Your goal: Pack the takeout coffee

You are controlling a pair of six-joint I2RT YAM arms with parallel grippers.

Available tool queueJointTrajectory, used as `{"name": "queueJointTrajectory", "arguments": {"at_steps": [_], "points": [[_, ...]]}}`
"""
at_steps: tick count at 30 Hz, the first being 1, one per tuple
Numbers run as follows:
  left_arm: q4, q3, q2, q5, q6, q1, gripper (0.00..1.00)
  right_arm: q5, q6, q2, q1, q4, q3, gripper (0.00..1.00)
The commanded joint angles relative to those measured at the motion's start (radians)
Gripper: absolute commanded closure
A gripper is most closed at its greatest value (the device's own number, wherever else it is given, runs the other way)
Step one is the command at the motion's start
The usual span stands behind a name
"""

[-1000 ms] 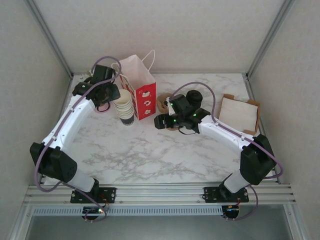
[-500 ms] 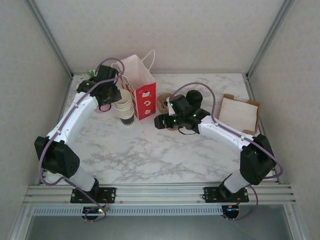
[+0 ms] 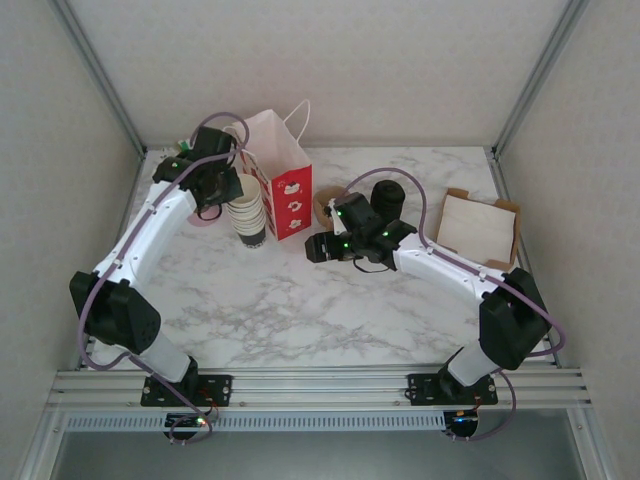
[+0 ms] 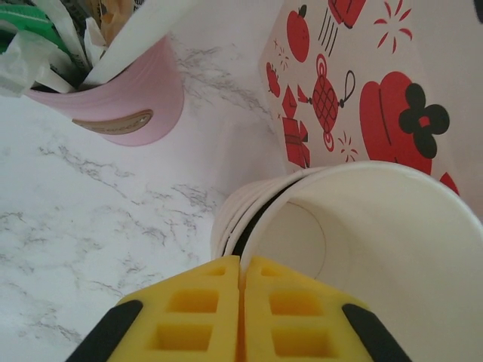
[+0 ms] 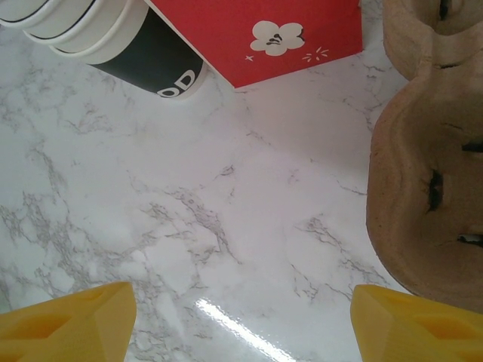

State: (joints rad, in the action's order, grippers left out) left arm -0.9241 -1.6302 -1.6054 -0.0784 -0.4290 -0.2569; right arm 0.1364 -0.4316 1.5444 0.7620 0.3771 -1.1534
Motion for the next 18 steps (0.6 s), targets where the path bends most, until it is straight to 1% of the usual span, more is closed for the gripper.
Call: {"name": "queueJointTrajectory", "arguments": {"at_steps": [1,4,11,18], "points": [[-0.036,-0.048,-0.008,-0.036,0.014,-0.008,0.94,0.023,-0.008,0.014,0.008,-0.015,-0.003,0.24],[-0.041,-0.057,-0.007,-0.037,0.013,-0.008,0.98,0.023,-0.008,0.016,0.009,-0.014,-0.004,0.24],[-0.056,-0.081,0.009,-0.048,0.015,-0.007,1.00,0.023,-0.008,0.016,0.012,-0.008,-0.009,0.24],[-0.118,-0.226,0.019,-0.043,0.039,-0.008,1.00,0.014,-0.008,0.004,0.013,0.002,-0.010,0.24]]}}
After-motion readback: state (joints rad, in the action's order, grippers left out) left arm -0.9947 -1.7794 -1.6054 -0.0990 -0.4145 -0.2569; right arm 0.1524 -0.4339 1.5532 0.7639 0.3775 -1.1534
